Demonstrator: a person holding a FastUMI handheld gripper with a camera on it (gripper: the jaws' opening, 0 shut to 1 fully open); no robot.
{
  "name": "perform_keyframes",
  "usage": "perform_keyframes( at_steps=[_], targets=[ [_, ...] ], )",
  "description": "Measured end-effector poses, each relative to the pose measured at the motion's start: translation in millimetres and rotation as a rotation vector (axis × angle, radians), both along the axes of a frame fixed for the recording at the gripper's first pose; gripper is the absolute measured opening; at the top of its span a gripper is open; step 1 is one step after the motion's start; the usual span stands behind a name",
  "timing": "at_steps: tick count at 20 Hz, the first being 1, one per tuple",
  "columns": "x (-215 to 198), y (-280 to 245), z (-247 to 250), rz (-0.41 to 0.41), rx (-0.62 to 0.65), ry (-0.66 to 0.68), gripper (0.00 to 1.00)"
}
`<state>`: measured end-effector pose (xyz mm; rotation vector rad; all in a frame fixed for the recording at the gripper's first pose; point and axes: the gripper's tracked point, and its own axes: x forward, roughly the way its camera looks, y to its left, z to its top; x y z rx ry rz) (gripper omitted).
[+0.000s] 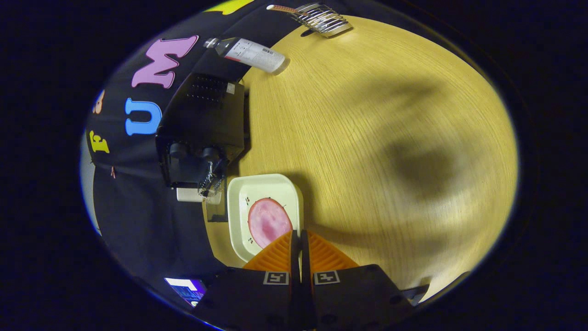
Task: Open the toaster oven, put the food inside, and close the toaster oven door.
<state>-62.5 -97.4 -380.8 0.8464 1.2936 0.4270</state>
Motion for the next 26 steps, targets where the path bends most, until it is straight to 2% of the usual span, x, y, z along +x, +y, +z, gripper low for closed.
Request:
perform_keyframes(
  at_steps=[6, 14, 20, 26],
  targets=[
    [-16.8, 21.2, 34.0, -0.113, 0.001, 0.007, 0.05],
    [-37.3, 108.2, 92.1, -0.306, 0.047, -0.002, 0.05],
    [-25.8, 180.6, 111.1, -0.474, 0.059, 0.040, 0.06],
    [2.7, 244.3, 120.9, -0.582, 0.069, 0.076, 0.05]
  ],
)
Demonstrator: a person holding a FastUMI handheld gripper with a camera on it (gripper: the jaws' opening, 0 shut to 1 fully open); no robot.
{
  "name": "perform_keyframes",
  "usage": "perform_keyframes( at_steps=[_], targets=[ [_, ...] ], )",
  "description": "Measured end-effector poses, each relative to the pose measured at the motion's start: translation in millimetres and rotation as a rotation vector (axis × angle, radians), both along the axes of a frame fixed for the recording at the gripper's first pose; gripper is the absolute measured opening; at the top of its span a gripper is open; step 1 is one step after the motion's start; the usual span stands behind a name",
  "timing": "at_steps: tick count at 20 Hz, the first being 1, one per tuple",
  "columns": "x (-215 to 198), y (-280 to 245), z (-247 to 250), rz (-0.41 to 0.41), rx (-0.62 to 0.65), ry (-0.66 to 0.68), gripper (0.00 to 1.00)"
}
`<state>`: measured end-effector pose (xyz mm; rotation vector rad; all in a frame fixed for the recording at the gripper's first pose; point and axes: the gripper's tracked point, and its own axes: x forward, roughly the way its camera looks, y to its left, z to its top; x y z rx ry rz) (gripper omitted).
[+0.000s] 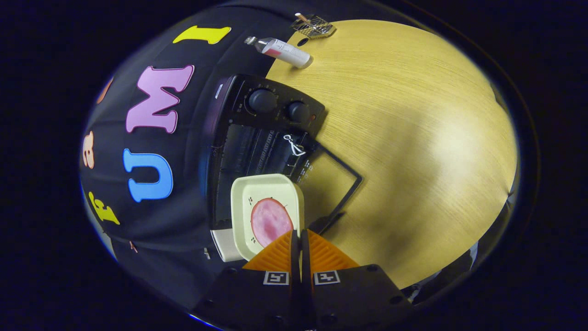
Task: Open the toaster oven, put the food inside, and close the toaster oven door.
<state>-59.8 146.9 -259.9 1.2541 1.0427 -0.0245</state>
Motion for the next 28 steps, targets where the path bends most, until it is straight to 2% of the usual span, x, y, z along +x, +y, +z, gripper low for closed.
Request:
perform_keyframes(
  at_steps=[5, 13, 24, 28],
  targets=[
    [35.7, 23.9, -3.4, -0.139, 0.001, 0.057, 0.06],
    [77.4, 53.2, -15.2, -0.304, -0.005, 0.142, 0.06],
    [101.6, 75.0, -36.6, -0.426, -0.040, 0.223, 0.06],
    [110.5, 79.1, -40.2, -0.472, -0.015, 0.228, 0.06]
  ],
)
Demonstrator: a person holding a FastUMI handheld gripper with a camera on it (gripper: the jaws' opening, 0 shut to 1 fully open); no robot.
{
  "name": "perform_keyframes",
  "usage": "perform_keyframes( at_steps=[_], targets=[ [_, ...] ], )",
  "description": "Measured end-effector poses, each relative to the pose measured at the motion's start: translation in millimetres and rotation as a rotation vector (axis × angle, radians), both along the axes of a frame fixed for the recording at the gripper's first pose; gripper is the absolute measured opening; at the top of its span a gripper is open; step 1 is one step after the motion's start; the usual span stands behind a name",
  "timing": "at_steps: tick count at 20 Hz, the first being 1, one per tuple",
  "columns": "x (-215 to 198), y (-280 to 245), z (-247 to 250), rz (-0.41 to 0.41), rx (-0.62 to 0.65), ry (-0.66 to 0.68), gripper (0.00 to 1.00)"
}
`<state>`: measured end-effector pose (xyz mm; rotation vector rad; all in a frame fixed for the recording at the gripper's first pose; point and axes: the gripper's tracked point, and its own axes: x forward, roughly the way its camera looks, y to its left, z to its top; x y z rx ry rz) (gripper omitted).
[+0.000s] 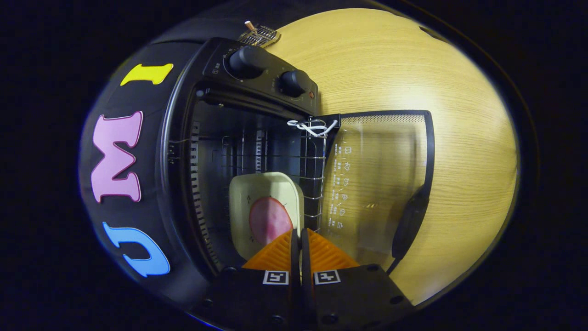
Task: Open the toaster oven, put the food inside, and close the toaster oven door.
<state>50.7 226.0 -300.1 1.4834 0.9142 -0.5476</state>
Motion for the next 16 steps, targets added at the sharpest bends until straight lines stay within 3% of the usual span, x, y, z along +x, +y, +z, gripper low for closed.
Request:
perform_keyframes(
  at_steps=[4, 7, 8, 11, 14, 15, 16],
  targets=[
    [4.4, 4.1, 5.6, -0.030, 0.062, -0.037, 0.11],
    [5.2, 11.8, 14.7, -0.027, 0.131, -0.053, 0.23],
    [4.4, 10.5, 18.4, -0.021, 0.140, -0.062, 0.33],
    [-7.3, 2.0, 31.1, 0.017, 0.153, -0.084, 0.47],
    [-22.8, -9.4, 48.2, 0.105, 0.155, -0.129, 0.89],
    [-29.0, -19.7, 57.2, 0.135, 0.128, -0.157, 0.97],
    [-33.0, -27.8, 63.2, 0.163, 0.091, -0.187, 0.98]
  ],
)
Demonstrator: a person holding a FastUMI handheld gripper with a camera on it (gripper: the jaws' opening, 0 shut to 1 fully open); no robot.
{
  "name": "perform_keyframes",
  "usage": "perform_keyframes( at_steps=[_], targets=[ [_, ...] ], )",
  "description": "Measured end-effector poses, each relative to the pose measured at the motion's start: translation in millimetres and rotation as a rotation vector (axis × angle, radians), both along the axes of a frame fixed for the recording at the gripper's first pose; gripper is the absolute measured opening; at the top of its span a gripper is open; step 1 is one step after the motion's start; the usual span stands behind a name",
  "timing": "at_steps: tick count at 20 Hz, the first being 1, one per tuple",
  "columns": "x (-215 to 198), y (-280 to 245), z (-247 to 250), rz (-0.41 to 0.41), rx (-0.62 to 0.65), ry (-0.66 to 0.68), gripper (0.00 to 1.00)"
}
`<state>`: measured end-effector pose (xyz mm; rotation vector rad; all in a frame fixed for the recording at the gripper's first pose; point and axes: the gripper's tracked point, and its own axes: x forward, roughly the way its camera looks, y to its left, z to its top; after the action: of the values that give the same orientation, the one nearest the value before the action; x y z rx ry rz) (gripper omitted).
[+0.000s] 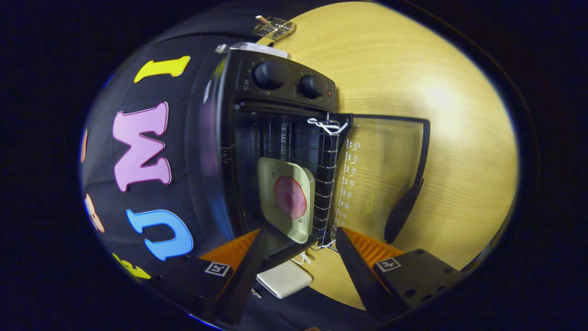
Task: Open the toaster oven, put the food inside, and close the toaster oven door.
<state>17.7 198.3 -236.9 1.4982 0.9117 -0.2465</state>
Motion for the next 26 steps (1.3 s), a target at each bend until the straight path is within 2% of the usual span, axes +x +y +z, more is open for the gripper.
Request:
perform_keyframes(
  at_steps=[2, 5, 7, 11, 13, 16, 18, 26],
  targets=[
    [-11.4, -12.5, 7.8, 0.081, -0.079, -0.064, 0.98],
    [-38.3, -26.2, -4.4, 0.263, -0.246, -0.126, 0.98],
    [-64.3, -32.1, -23.2, 0.415, -0.389, -0.149, 0.98],
    [-108.2, -31.5, -69.2, 0.790, -0.684, -0.203, 0.99],
    [-125.1, -20.7, -82.8, 0.899, -0.763, -0.218, 0.99],
    [-132.1, -18.9, -113.9, 0.992, -0.872, -0.211, 0.99],
    [-129.9, -15.9, -127.1, 1.020, -0.920, -0.208, 0.99],
    [-93.3, -7.2, -135.1, 0.994, -1.019, -0.188, 0.99]
  ],
)
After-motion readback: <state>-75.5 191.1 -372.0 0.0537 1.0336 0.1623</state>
